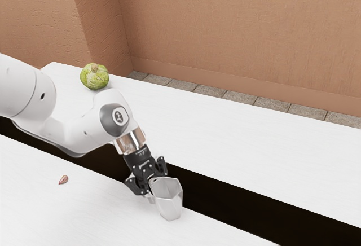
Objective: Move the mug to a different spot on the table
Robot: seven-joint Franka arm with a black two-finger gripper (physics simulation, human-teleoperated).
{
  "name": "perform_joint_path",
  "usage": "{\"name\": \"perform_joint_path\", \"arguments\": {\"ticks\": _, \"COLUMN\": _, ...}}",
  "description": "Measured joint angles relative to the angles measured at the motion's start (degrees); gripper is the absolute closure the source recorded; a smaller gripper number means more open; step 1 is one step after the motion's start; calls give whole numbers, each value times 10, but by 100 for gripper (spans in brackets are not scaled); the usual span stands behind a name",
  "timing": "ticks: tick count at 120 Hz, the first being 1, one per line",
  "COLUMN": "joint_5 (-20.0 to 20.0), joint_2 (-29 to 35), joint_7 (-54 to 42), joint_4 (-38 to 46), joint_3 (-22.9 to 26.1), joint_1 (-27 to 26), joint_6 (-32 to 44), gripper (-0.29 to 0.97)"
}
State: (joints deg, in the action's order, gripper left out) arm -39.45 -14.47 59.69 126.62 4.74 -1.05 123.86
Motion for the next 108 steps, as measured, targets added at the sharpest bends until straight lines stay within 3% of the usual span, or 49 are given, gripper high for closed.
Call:
{"name": "perform_joint_path", "arguments": {"ticks": 49, "joint_5": -1, "joint_2": -2, "joint_7": -3, "joint_4": 3, "joint_3": -1, "joint_1": 0, "joint_6": 4, "gripper": 60}}
{"name": "perform_joint_path", "arguments": {"ticks": 108, "joint_5": -36, "joint_2": 29, "joint_7": -50, "joint_4": -28, "joint_3": 8, "joint_1": 22, "joint_6": -1, "gripper": 63}}
